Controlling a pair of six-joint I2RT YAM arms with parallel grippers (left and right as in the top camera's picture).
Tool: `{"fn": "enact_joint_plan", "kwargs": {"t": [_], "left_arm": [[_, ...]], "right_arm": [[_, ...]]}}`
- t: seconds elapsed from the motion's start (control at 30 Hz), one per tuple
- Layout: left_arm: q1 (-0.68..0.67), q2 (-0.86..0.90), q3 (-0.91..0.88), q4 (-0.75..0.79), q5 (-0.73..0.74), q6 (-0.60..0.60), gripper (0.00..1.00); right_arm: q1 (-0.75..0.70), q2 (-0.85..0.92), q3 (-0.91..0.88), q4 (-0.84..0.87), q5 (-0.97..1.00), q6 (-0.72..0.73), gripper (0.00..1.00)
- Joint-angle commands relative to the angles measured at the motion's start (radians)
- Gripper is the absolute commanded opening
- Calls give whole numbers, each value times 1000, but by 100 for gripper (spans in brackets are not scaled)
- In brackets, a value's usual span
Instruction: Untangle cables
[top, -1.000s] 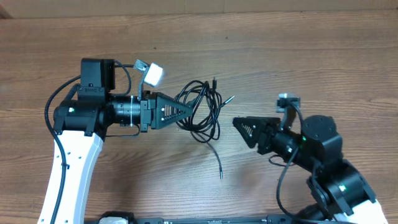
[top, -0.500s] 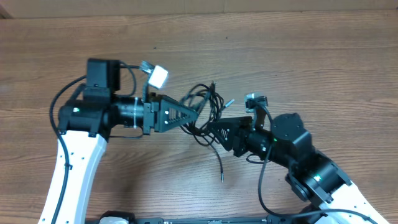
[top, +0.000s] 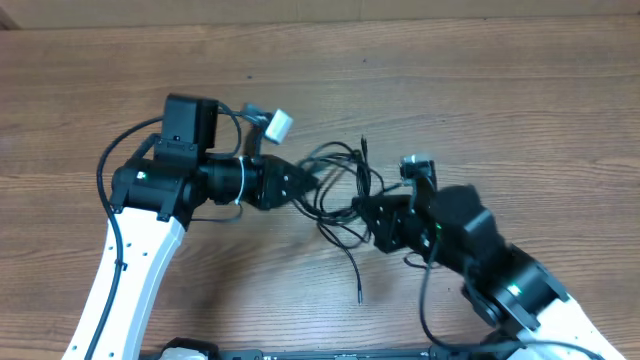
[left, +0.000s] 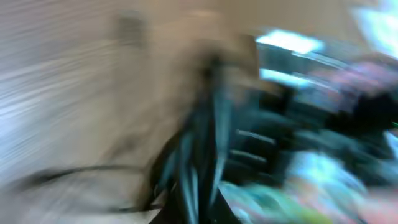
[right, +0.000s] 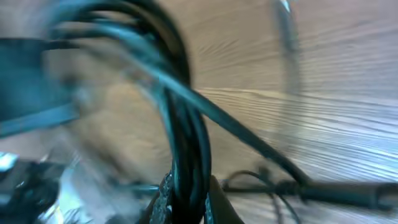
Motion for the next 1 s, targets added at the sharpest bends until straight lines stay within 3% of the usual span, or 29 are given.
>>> {"fn": "enact_joint_plan", "kwargs": {"t": [0.0, 0.07, 0.1, 0.2, 0.23, 0.3, 0.5, 0.53, 0.6, 0.63, 0.67, 0.73, 0.87, 0.97], "left_arm": [[13, -8, 21, 2, -671, -369, 4], [13, -6, 21, 2, -792, -507, 6], [13, 3, 21, 3, -838, -650, 12], [10, 28, 21, 6, -828, -782, 23], [7, 35, 21, 6, -820, -781, 24], [4, 53, 21, 3, -777, -742, 4], [-9, 70, 21, 24, -498, -380, 7], [-9, 69, 21, 6, -492, -346, 21], [-8, 69, 21, -20, -528, -344, 65], [-5, 69, 21, -21, -554, -356, 93], [-5, 69, 21, -21, -589, -381, 100], [-5, 70, 21, -21, -663, -464, 97], [-6, 81, 21, -21, -780, -613, 79], [-7, 106, 19, -43, -762, -782, 69]], "right_arm": [[3, -158, 49, 7, -193, -50, 4], [3, -224, 49, 18, -276, -55, 4], [3, -269, 49, 39, -341, -55, 4], [3, -301, 49, 75, -409, -55, 4], [3, -301, 49, 76, -409, -55, 4], [3, -296, 49, 67, -399, -59, 4], [3, -261, 49, -37, -257, -50, 16], [3, -253, 49, -59, -230, -50, 20], [3, -238, 49, -102, -178, -50, 23], [3, -232, 49, -118, -158, -50, 24], [3, -222, 49, -134, -133, -50, 26], [3, -204, 49, -155, -98, -50, 26], [3, -179, 49, -180, -79, -50, 26], [3, -162, 49, -193, -66, -51, 26]]}}
